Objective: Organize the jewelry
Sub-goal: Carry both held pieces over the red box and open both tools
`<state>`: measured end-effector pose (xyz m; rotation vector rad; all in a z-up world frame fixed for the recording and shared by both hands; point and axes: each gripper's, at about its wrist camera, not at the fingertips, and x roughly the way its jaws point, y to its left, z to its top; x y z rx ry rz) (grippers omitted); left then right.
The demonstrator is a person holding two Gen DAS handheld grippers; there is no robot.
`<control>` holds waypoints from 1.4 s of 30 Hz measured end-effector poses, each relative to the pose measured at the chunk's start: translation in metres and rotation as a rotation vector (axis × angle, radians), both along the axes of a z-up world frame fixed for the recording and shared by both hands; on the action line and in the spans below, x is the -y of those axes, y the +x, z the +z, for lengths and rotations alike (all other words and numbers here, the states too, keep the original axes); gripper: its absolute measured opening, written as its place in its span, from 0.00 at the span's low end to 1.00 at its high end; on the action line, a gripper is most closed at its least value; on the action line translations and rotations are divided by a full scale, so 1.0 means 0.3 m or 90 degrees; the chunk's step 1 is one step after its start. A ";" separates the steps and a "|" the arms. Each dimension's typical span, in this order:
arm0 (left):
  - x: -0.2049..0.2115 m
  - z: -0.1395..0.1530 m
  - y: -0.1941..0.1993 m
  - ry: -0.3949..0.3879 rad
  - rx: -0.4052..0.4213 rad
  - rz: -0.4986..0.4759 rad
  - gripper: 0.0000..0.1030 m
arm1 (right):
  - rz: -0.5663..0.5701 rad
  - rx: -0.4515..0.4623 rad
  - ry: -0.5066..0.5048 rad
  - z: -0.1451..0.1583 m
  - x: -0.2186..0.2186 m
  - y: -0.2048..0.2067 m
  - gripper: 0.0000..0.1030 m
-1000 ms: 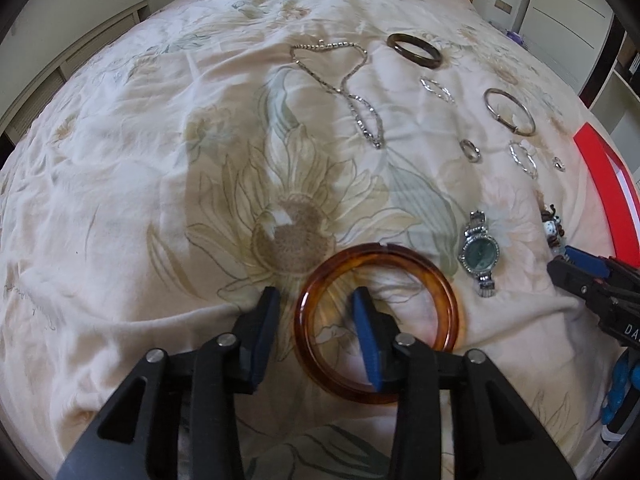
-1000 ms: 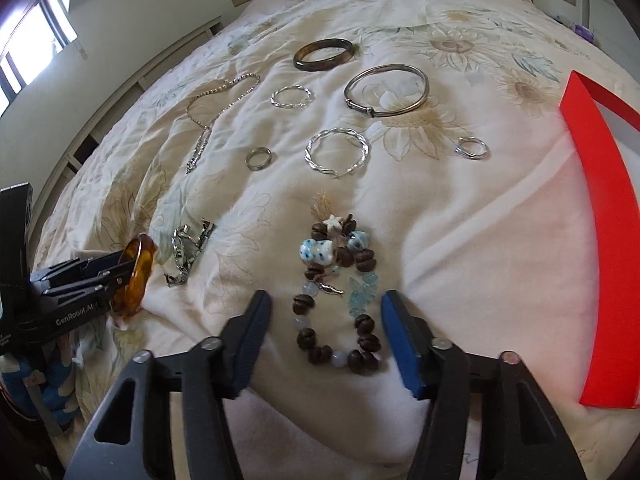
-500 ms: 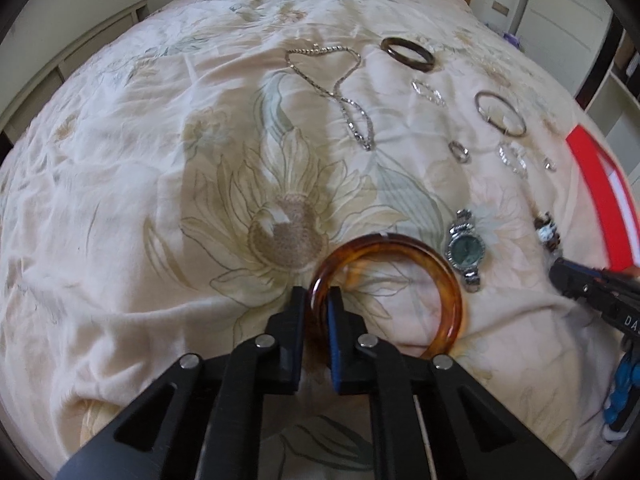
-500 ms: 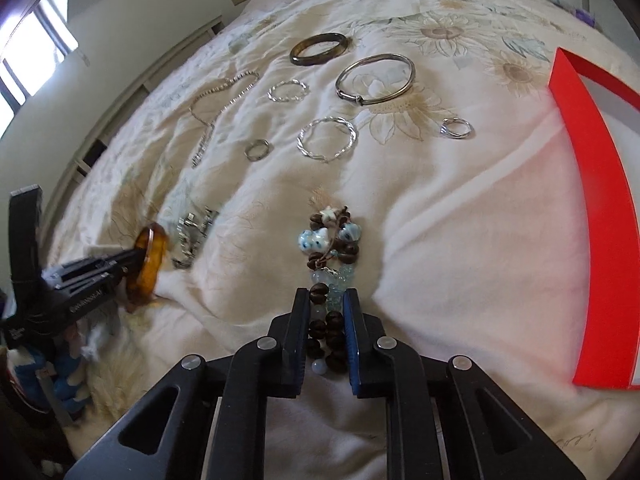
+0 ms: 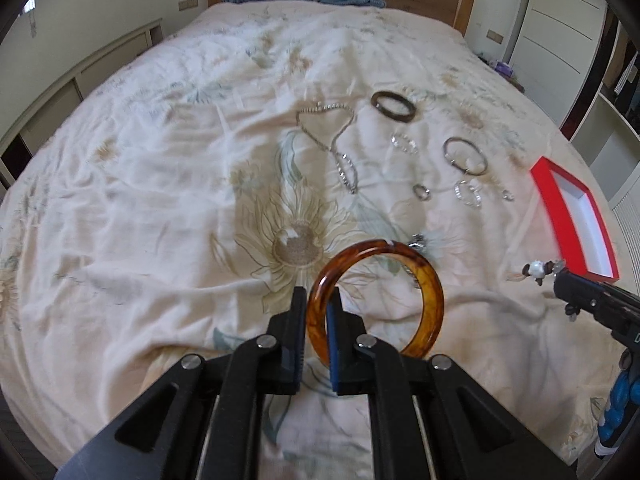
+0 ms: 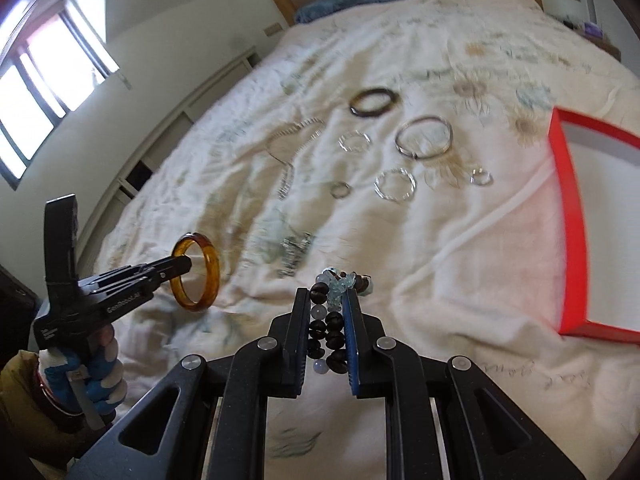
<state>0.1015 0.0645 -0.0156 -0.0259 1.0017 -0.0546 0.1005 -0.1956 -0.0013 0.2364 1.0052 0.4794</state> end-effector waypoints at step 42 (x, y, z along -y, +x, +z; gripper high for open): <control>1.268 -0.165 0.272 0.095 -0.073 -0.297 0.08 | -0.241 -0.008 -0.104 -0.112 0.926 0.046 0.16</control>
